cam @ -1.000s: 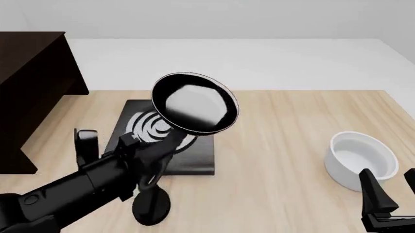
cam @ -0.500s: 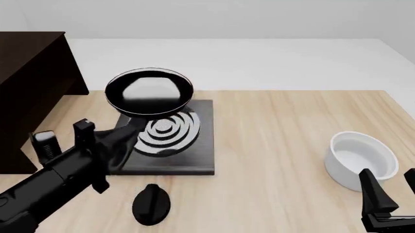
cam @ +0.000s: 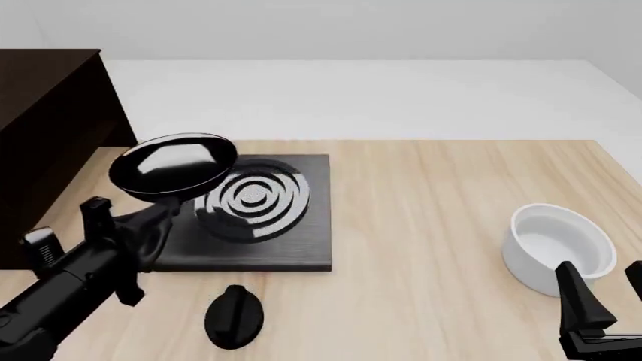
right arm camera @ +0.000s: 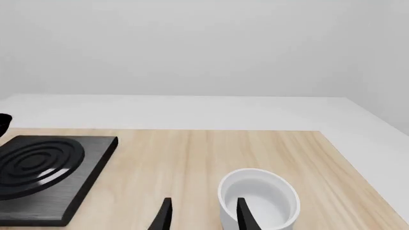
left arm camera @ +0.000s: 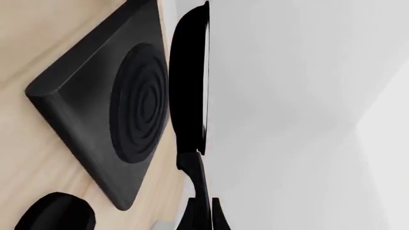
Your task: Put the frying pan under the cabinet shelf.
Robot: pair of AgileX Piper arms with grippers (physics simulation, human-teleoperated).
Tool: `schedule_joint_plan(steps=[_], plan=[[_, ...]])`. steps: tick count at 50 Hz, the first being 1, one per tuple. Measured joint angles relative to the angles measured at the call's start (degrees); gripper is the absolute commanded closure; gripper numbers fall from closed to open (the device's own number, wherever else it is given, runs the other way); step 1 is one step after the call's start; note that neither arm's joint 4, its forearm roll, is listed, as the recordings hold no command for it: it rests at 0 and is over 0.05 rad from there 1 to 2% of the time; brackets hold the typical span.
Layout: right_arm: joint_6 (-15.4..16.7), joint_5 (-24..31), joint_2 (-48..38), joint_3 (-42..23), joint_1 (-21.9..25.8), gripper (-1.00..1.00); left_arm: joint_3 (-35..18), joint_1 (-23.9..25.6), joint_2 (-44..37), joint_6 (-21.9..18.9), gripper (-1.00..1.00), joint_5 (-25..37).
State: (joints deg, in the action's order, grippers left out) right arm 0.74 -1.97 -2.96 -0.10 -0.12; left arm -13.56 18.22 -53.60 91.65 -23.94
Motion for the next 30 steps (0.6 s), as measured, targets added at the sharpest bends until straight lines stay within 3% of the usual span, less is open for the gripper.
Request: schedule_joint_plan(steps=[30], plan=[[0.0,0.0,0.0,0.0,0.0,-1.0,5.2,-11.98,-4.99,6.3,1.0,-11.18]])
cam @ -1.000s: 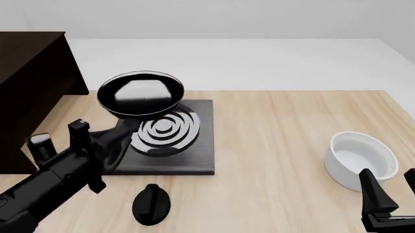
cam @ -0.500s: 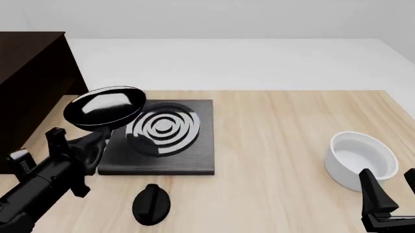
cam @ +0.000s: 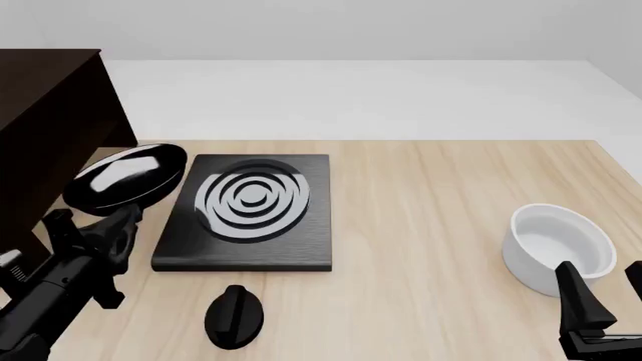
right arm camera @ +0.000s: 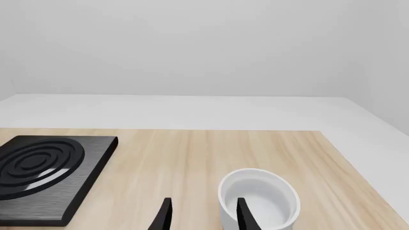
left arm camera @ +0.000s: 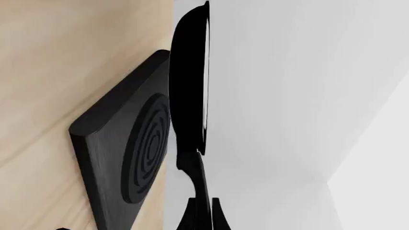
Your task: Put the frying pan under the cabinet shelf.
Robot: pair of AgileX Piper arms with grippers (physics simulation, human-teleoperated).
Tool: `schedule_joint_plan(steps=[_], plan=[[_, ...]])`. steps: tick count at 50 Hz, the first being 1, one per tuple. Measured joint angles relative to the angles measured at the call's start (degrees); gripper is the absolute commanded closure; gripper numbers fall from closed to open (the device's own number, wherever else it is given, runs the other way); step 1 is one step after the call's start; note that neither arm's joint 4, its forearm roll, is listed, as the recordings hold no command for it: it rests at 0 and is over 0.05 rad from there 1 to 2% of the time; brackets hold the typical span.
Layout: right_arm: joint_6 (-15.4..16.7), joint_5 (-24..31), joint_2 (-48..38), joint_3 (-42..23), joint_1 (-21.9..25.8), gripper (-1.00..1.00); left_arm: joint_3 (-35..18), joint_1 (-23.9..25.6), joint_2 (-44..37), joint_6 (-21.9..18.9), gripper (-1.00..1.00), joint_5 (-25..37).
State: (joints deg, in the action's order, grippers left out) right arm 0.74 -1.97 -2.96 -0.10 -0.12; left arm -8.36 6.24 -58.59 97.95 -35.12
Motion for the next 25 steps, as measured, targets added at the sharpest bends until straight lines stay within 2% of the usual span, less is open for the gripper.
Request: schedule_joint_plan(steps=[25], plan=[[0.0,0.0,0.0,0.0,0.0,-1.0,2.96,-3.26,-16.58,5.56,1.0,-17.75]])
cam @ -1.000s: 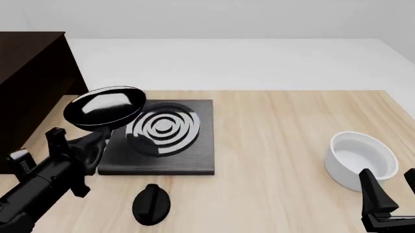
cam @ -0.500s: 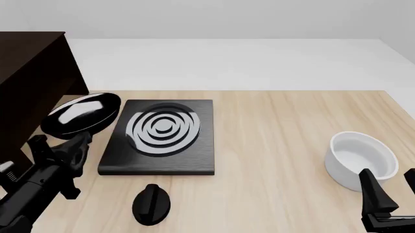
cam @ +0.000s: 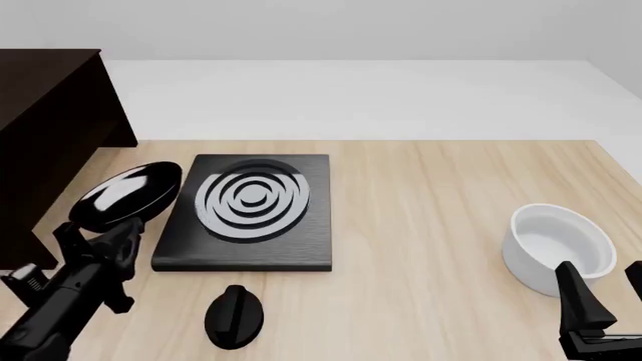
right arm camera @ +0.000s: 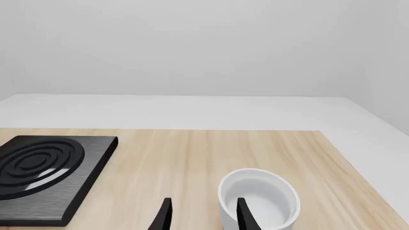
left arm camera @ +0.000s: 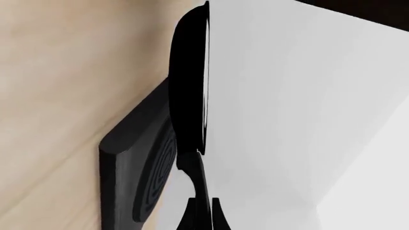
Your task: Put the frying pan under the cabinet shelf.
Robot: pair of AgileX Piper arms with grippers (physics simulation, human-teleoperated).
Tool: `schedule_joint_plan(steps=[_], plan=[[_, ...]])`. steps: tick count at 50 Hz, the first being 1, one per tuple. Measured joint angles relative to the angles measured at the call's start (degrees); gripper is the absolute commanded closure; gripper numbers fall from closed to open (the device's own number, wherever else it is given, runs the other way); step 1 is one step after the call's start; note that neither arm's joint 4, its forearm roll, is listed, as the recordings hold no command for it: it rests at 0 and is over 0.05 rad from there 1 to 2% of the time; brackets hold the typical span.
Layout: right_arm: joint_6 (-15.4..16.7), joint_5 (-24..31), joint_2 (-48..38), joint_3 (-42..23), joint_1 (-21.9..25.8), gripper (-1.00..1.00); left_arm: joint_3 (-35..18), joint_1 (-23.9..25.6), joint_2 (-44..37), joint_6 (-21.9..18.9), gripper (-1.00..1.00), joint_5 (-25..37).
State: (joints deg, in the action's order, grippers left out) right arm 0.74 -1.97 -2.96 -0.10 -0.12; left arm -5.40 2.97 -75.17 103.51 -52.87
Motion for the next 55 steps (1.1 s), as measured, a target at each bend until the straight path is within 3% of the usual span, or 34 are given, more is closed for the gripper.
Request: schedule_joint_plan(steps=[31,55], plan=[[0.0,0.0,0.0,0.0,0.0,-1.0,-3.89,-6.19,-19.45,3.45,1.0,-14.22],[0.0,0.0,0.0,0.0,0.0,-1.0,-11.97,-12.43,-28.09,1.5,1.0,-11.6]])
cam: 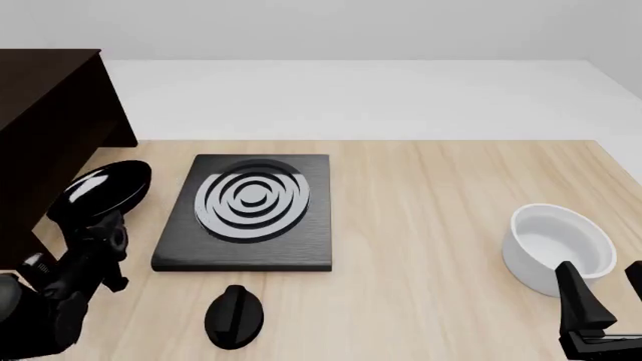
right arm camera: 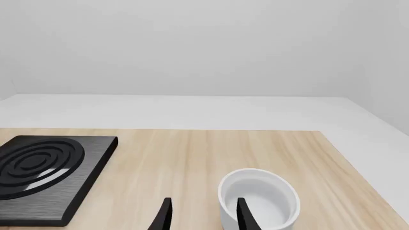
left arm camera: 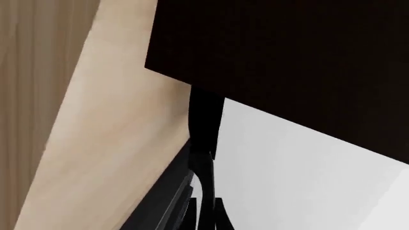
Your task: Put the frying pan under the cabinet shelf.
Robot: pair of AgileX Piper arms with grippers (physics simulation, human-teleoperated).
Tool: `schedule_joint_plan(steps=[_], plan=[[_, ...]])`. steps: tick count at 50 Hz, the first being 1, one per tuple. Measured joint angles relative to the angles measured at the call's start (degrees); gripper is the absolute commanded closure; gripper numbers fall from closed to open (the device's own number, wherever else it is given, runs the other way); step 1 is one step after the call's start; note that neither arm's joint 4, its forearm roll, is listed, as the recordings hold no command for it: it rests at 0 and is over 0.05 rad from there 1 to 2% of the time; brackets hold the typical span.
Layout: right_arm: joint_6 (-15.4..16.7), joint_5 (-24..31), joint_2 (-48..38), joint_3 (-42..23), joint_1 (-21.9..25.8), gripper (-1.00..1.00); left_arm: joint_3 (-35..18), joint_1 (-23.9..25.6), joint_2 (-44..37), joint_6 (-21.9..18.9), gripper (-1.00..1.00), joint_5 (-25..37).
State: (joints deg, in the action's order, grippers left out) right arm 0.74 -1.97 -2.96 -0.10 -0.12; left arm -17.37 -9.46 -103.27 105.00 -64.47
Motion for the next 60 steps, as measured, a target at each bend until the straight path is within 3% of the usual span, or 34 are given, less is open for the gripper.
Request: schedule_joint_plan(steps=[16,40,41,52,60], plan=[[0.0,0.0,0.0,0.0,0.0,-1.0,-5.65,-5.26,-3.48,-2.63,1.0,3.54],[0.0,0.0,0.0,0.0,0.0,-1.0,-17.62,-10.21,-8.15,-10.71,1.0,14.18],[0.0,0.0,0.0,0.0,0.0,-1.0,-17.94,-10.28,-8.26,-10.99,-1.0,14.55],[0.0,0.0,0.0,0.0,0.0,-1.0,-18.61,-10.84,-9.58,-13.25,-1.0,18.5],[0.0,0.0,0.0,0.0,0.0,-1.0,-17.44,-8.32,-7.94,-13.71,-1.0,19.36]])
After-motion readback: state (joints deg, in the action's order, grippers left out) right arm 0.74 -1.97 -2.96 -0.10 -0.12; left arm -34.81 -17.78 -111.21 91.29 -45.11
